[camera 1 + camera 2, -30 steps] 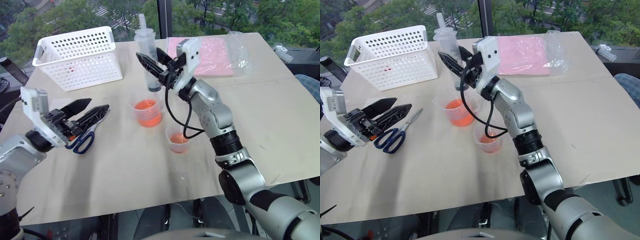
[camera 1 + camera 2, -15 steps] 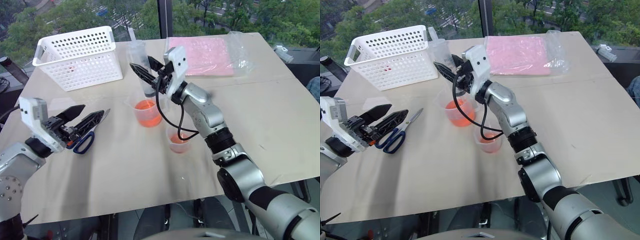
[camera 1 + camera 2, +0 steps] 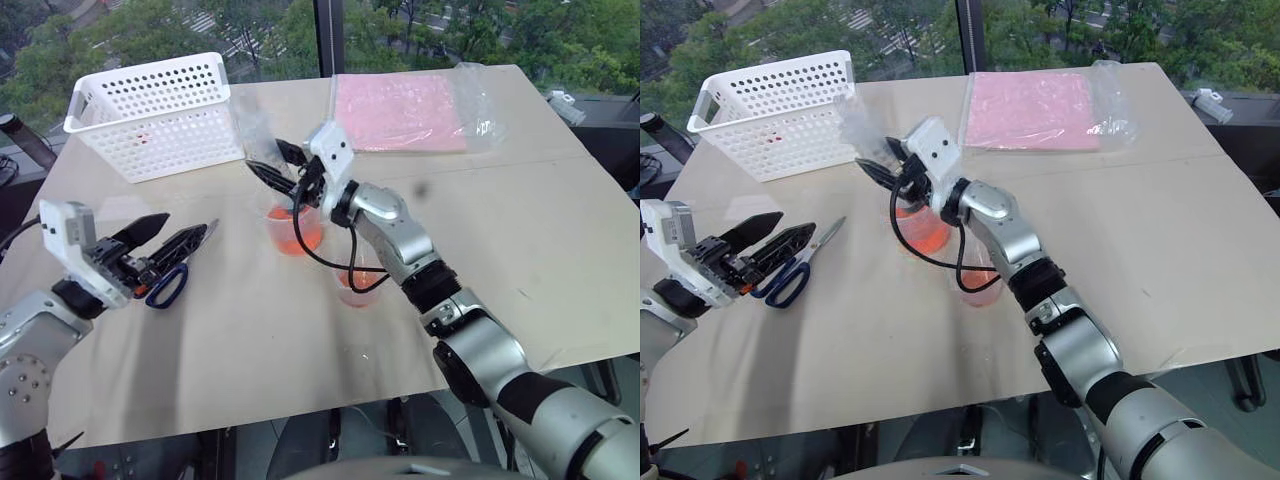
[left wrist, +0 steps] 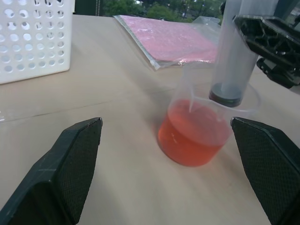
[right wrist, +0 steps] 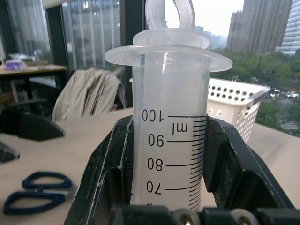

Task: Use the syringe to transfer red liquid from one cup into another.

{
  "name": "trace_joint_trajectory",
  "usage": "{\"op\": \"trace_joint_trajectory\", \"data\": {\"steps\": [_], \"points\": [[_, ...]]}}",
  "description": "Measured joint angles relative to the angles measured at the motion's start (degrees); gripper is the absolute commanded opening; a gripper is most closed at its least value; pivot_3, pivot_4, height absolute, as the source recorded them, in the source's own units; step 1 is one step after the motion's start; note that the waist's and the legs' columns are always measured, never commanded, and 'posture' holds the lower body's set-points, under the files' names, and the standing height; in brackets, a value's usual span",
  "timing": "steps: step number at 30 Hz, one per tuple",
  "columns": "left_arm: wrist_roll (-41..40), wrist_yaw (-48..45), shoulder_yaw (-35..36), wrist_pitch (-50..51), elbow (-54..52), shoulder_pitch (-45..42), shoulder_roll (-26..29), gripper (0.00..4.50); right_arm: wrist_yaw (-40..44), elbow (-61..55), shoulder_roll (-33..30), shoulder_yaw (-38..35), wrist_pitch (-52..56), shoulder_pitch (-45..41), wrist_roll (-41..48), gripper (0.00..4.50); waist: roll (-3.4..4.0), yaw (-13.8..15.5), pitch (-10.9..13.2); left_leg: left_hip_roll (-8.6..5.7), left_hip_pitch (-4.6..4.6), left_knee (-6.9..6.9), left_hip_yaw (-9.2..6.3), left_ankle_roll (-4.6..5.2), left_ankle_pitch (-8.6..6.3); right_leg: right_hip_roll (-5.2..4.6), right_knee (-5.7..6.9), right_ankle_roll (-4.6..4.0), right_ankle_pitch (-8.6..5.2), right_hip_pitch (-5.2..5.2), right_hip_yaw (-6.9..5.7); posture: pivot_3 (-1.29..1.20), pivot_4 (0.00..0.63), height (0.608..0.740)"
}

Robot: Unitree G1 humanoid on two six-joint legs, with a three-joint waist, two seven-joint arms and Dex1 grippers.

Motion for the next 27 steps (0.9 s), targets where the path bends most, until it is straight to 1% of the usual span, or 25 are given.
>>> {"op": "trace_joint_trajectory", "data": {"steps": [5,8,10,12,13,14,16,18,23,27], "points": [[0.75,-1.02,-0.22,-0.49,1.33,-1.53,0.06,4.50,0.00,1.02,0.00,0.31,0.01,0.00,-0.57,1.53,-0.02,0.03,-0.01,0.00,0.00,0.00,0.00,0.00,0.00,-0.01,0.00,0.00,0.00,0.00,0.00,0.00,0.150,0.740],[1.00,-1.24,-1.80,-0.34,1.53,-3.80,0.12,4.50,-0.01,1.28,0.00,0.29,0.02,0.01,-0.73,1.53,-0.02,0.04,-0.01,0.00,0.00,0.00,0.00,0.00,0.00,-0.01,0.00,0.00,0.00,0.00,0.00,0.00,0.150,0.740],[-1.19,0.20,-2.19,2.07,2.42,-8.70,0.24,4.50,0.02,1.42,-0.01,0.12,0.03,0.04,-0.74,1.53,-0.09,0.13,-0.04,0.00,0.00,0.00,-0.04,0.00,0.00,0.00,0.01,0.00,0.00,0.00,-0.03,0.00,0.150,0.740],[-3.86,2.81,-2.87,5.41,2.61,-13.89,1.74,4.50,0.06,1.44,-0.02,0.23,0.07,0.09,-0.76,1.53,-0.20,0.16,-0.05,0.00,0.00,0.01,-0.06,0.00,0.00,0.00,0.02,0.00,0.00,0.01,-0.05,0.00,0.150,0.740],[-7.18,6.12,-4.20,8.92,3.02,-20.77,2.52,4.50,0.06,1.51,-0.01,0.10,0.15,0.12,-0.77,1.53,-0.27,0.34,-0.09,-0.03,-0.03,0.06,-0.11,0.00,0.00,-0.01,0.05,0.01,0.01,0.02,-0.06,0.00,0.150,0.740],[-8.89,7.34,-4.57,10.17,3.04,-23.48,2.66,4.50,0.09,1.48,-0.01,0.35,0.18,0.12,-0.78,1.53,-0.30,0.29,-0.11,-0.04,-0.04,0.07,-0.11,0.00,0.00,-0.01,0.05,0.02,0.01,0.02,-0.06,0.00,0.150,0.740],[-13.22,11.59,-6.52,14.12,3.81,-32.11,3.10,4.50,-0.02,1.49,-0.01,0.25,0.46,0.14,-0.74,1.53,-0.33,0.08,-0.10,-0.08,-0.04,0.09,-0.06,0.00,0.00,-0.02,0.07,0.03,0.01,0.06,0.00,0.00,0.150,0.740],[-14.98,13.72,-7.60,16.27,4.87,-35.76,3.10,4.50,-0.14,1.49,-0.01,0.09,0.56,0.16,-0.75,1.53,-0.32,-0.20,-0.09,-0.07,-0.02,0.06,-0.01,0.00,0.00,0.02,0.16,0.03,0.01,-0.01,0.05,0.00,0.150,0.740],[-17.82,17.10,-9.86,20.90,7.24,-39.23,3.12,4.50,-0.47,1.49,-0.01,0.11,0.53,0.16,-0.78,1.53,-0.35,-0.35,-0.07,-0.04,-0.04,0.02,-0.01,-0.08,0.05,0.07,0.40,0.02,0.01,-0.20,0.09,0.00,0.150,0.740],[-15.10,17.09,-11.95,21.60,7.63,-38.34,4.43,4.50,-0.74,1.41,-0.01,0.12,0.10,0.15,-0.77,1.53,-0.35,-0.30,-0.07,-0.06,-0.04,0.04,0.05,-0.09,0.05,0.06,0.39,0.02,0.01,-0.20,0.17,0.00,0.150,0.740]]}}
